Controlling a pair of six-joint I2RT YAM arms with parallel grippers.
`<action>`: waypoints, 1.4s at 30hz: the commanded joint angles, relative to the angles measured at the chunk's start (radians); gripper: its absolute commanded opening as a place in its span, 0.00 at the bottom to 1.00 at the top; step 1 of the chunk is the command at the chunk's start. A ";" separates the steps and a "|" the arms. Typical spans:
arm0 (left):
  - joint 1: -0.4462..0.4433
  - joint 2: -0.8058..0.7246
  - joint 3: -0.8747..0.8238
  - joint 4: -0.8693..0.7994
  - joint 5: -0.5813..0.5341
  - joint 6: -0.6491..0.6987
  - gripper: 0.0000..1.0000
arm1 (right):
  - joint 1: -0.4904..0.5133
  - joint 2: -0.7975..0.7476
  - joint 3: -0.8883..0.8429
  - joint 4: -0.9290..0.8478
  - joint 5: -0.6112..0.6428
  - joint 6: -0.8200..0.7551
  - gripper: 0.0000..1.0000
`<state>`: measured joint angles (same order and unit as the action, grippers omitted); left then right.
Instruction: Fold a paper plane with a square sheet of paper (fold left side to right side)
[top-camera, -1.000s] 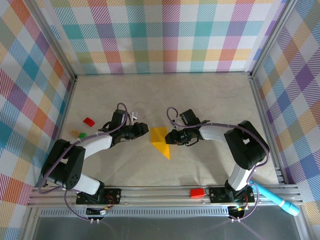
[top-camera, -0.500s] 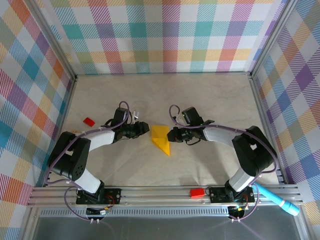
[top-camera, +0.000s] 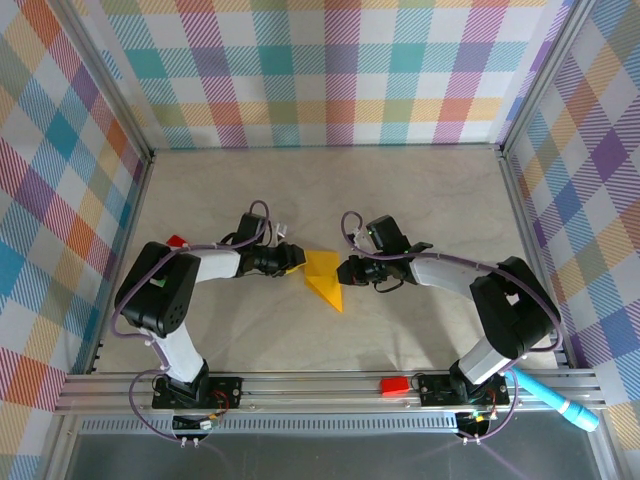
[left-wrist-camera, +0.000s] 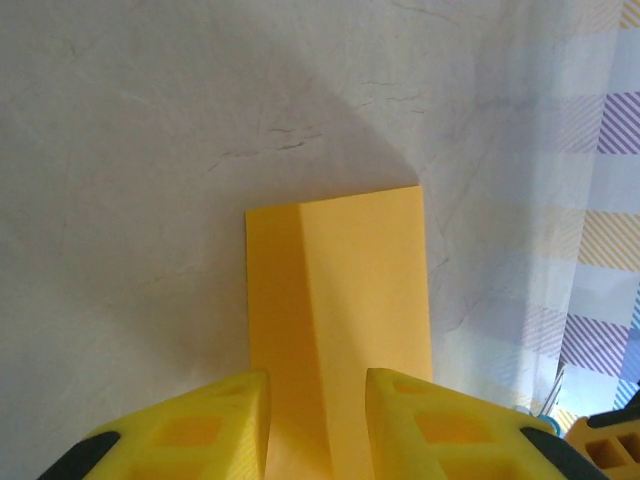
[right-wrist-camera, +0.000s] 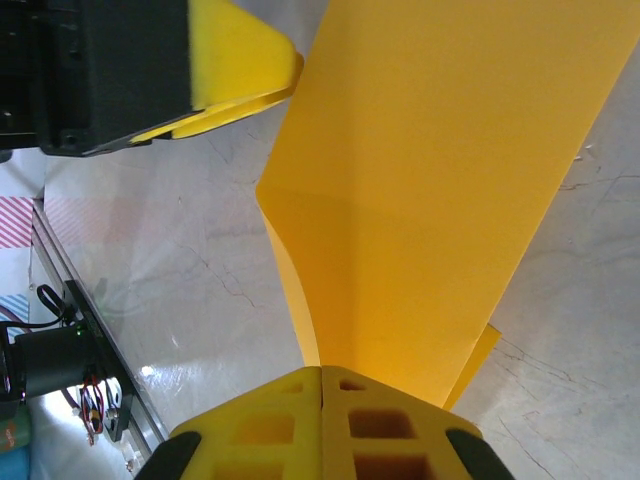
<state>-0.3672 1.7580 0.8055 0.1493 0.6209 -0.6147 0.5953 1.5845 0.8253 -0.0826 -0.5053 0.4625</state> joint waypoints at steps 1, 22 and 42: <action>-0.015 0.028 0.025 0.055 0.038 -0.013 0.29 | 0.000 -0.023 -0.012 0.007 0.000 -0.008 0.00; -0.048 -0.010 0.072 -0.028 -0.038 -0.106 0.00 | 0.026 -0.170 0.091 -0.342 0.286 -0.039 0.22; -0.074 -0.016 0.136 -0.126 -0.042 -0.178 0.00 | 0.442 0.137 0.298 -0.470 0.774 0.006 0.44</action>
<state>-0.4328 1.7767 0.9169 0.0536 0.5747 -0.7780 1.0264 1.6993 1.0901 -0.5434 0.2081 0.4591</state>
